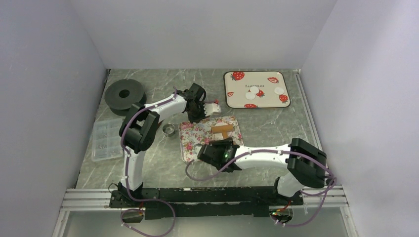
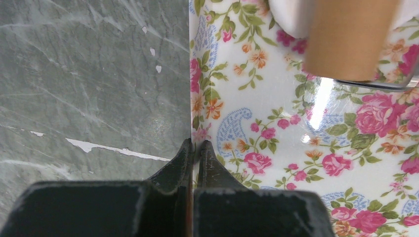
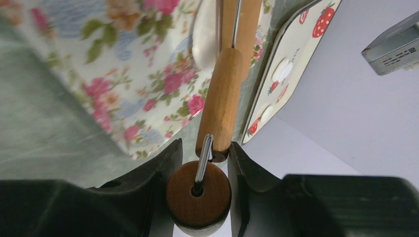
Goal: Roll out the dumpling wrappers from the dough
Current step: Flatten out the dough on the work surface.
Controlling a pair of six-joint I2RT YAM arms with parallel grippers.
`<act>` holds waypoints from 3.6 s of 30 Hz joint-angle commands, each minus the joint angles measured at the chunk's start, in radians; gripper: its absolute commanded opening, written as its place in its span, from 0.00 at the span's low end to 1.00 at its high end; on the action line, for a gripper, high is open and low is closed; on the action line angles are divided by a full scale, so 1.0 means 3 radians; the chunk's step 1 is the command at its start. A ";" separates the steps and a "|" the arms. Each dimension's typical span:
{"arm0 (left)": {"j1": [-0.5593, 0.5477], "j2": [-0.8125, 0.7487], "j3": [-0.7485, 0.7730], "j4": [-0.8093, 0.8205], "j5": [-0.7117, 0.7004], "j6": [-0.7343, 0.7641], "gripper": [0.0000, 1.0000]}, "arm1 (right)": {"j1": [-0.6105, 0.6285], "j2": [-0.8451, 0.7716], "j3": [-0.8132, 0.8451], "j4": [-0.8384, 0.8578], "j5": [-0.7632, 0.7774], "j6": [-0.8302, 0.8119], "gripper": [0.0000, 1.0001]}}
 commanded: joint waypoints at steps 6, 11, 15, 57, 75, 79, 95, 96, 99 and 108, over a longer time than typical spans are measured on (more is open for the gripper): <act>-0.0070 0.0485 -0.0292 -0.0382 -0.0102 0.0045 0.00 | 0.0288 -0.0023 -0.0145 -0.0615 -0.0558 0.0320 0.00; -0.0068 0.0446 -0.0328 -0.0371 -0.0117 0.0052 0.00 | -0.0158 0.0160 -0.0002 -0.0232 -0.0555 -0.0115 0.00; -0.0071 0.0468 -0.0282 -0.0391 -0.0113 0.0046 0.00 | -0.0043 0.0144 0.0008 -0.0432 -0.0581 0.0052 0.00; -0.0075 0.0416 -0.0309 -0.0382 -0.0158 0.0055 0.00 | 0.0102 -0.0166 -0.0069 -0.0814 -0.0730 0.0439 0.00; -0.0081 0.0414 -0.0316 -0.0375 -0.0148 0.0060 0.00 | -0.0307 -0.0711 0.0787 -0.0499 -0.0107 -0.0252 0.00; -0.0081 0.0412 -0.0307 -0.0381 -0.0134 0.0055 0.00 | -0.0470 -0.0482 0.0742 -0.0126 -0.0100 -0.0804 0.00; -0.0081 0.0383 -0.0324 -0.0377 -0.0163 0.0060 0.00 | -0.0468 0.0066 0.0158 0.0355 -0.0370 -0.0970 0.00; -0.0081 0.0384 -0.0321 -0.0380 -0.0160 0.0060 0.00 | -0.0442 0.0042 0.0119 0.0291 -0.0375 -0.0901 0.00; -0.0081 0.0398 -0.0308 -0.0382 -0.0151 0.0055 0.00 | -0.0355 -0.0034 0.0026 0.0141 -0.0393 -0.0788 0.00; -0.0079 0.0409 -0.0305 -0.0389 -0.0154 0.0056 0.00 | -0.0423 0.0165 0.0098 0.0242 -0.0521 -0.0885 0.00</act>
